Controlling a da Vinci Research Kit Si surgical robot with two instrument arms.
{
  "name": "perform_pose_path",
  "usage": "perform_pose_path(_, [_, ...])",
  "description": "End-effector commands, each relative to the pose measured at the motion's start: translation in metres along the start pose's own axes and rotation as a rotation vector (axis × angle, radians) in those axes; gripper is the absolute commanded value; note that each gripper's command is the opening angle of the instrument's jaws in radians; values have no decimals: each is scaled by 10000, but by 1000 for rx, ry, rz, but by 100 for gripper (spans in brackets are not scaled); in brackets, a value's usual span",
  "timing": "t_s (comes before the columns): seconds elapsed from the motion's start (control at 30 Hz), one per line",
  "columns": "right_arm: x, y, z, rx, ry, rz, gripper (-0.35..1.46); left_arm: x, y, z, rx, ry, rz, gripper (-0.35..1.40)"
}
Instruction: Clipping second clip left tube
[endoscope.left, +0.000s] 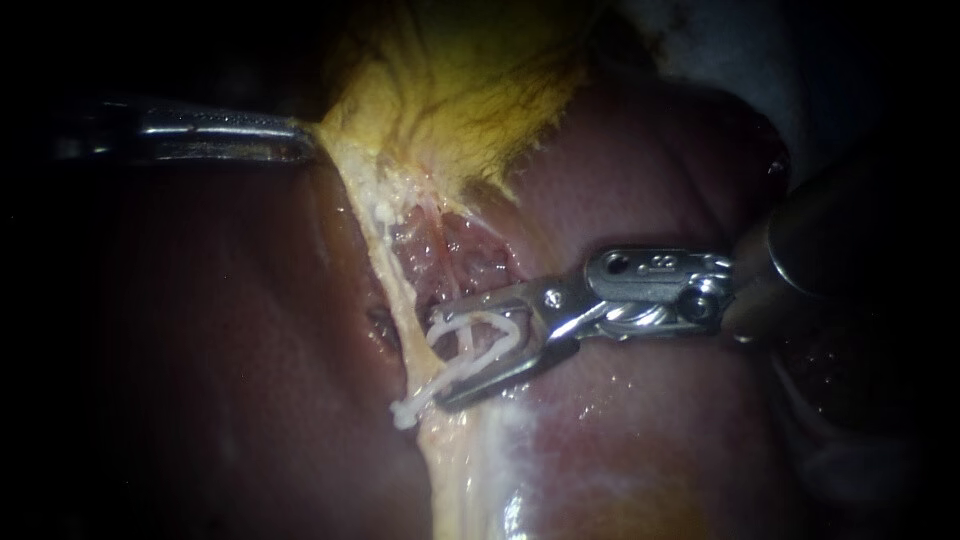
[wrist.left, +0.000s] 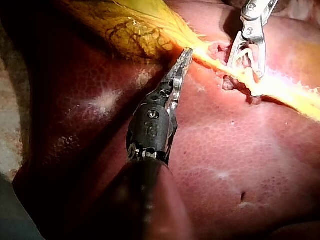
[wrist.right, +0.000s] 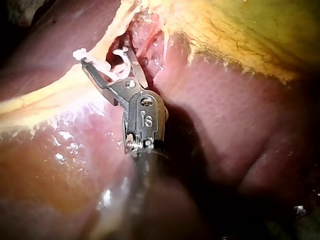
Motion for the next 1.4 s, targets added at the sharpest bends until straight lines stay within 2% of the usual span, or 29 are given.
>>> perform_pose_path(0.03, [2, 0, 4, 2, 13, 7, 58, 0, 0, 0, 0, 0, 0, -35])
perform_pose_path(0.2, [9, 5, 20, 0, 38, 22, 59, 0, 0, 2, -1, 0, 0, -35])
perform_pose_path(0.33, [11, 4, 32, 25, 51, 29, 60, 0, -1, 2, -1, 0, 0, -35])
perform_pose_path(0.5, [9, -7, 39, 82, 64, 42, 60, 1, 0, 2, -4, 1, 0, -35])
perform_pose_path(0.7, [11, -28, 43, 169, 91, 62, 58, 1, 0, 2, -4, 1, 0, -35])
perform_pose_path(0.8, [12, -35, 46, 197, 85, 55, 54, 0, 0, 2, -4, 1, 0, -35])
perform_pose_path(0.9, [13, -36, 46, 213, 77, 49, 51, 1, 0, 2, -4, 1, 0, -35])
perform_pose_path(1.17, [12, -35, 43, 212, 78, 49, 30, 0, 0, 2, -4, 1, 0, -35])
perform_pose_path(1.4, [10, -36, 40, 164, 102, 54, 5, 0, 0, 2, -4, 1, 0, -35])
